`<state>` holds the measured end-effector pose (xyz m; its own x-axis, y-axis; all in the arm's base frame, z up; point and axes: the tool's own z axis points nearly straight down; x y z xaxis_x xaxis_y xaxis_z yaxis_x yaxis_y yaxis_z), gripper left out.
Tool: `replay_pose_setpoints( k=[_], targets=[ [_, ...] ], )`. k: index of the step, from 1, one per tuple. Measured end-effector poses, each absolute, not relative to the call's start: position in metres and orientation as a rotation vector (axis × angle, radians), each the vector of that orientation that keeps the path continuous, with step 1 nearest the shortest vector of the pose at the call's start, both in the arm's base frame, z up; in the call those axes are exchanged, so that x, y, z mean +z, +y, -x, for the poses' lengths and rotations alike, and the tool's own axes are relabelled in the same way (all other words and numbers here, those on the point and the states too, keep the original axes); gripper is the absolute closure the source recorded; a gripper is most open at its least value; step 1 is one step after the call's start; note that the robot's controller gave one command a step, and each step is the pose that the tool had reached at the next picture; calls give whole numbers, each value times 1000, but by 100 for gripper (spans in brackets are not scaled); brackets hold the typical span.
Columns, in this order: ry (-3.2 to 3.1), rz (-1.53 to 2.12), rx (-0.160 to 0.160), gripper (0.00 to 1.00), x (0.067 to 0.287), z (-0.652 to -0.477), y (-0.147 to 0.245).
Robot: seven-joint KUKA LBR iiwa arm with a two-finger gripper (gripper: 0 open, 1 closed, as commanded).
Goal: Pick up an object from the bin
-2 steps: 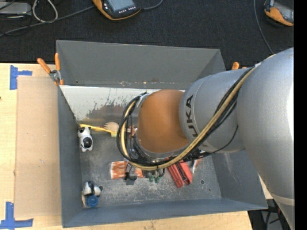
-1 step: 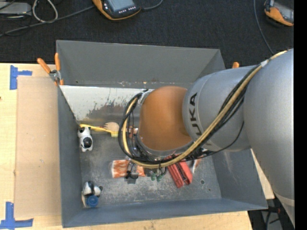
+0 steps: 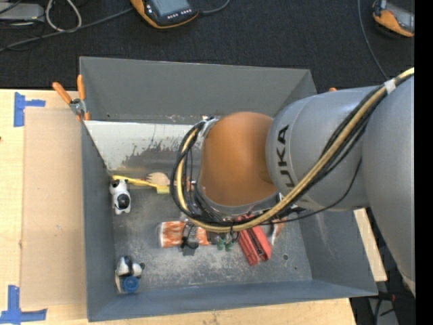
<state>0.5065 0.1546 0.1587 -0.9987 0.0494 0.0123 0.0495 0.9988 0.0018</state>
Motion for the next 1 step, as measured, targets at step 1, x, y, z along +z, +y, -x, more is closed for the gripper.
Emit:
replay_pose_setpoints(
  k=[1],
  targets=[
    [-3126, 80, -3, 100, 201, -506, 154]
  ],
)
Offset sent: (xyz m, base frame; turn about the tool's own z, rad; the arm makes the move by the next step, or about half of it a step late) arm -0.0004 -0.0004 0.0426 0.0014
